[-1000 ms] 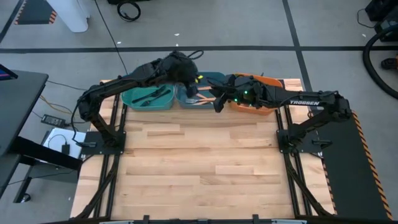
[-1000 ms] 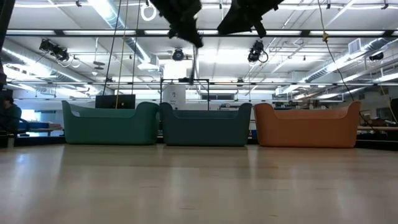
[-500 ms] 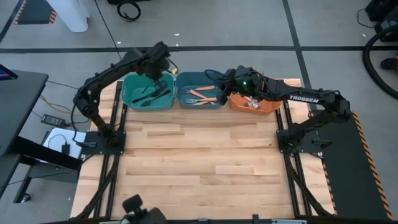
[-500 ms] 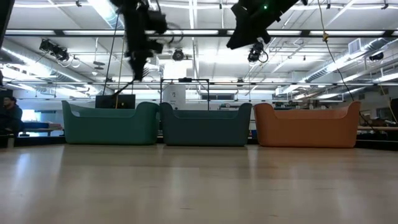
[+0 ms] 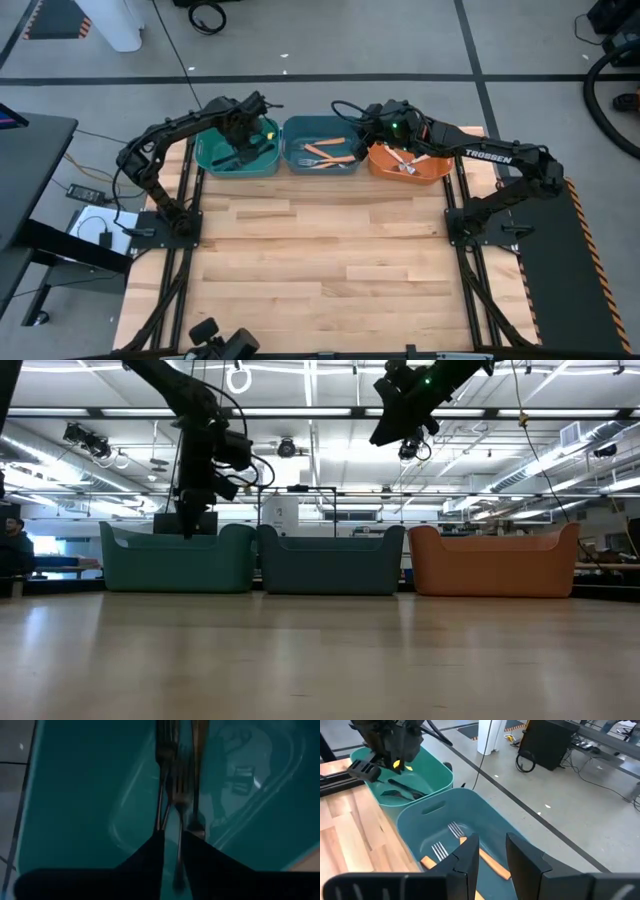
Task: Sort silverware by color (type)
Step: Put the black fork in the green bin, then return to Home Position
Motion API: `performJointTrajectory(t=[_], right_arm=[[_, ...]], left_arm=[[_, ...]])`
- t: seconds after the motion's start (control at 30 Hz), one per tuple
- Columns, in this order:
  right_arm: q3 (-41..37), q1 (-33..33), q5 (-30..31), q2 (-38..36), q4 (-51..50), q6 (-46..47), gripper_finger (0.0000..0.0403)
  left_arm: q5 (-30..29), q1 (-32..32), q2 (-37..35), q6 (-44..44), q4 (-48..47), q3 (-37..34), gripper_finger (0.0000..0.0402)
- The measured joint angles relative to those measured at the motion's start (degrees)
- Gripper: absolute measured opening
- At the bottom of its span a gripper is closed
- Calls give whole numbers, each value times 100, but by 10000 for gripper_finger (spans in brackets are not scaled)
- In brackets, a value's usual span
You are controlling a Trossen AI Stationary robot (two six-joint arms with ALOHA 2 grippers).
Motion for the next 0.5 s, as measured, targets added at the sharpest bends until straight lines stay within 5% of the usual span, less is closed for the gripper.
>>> performJointTrajectory(t=[0.27, 0.5], right_arm=[[7, -444, -1087, -257, -350, 610, 105], [-102, -1031, -2048, -900, -955, 820, 105]], left_arm=[[365, -37, -144, -1152, 354, 544, 102], [1033, -41, -1254, -1963, 1652, 537, 102]])
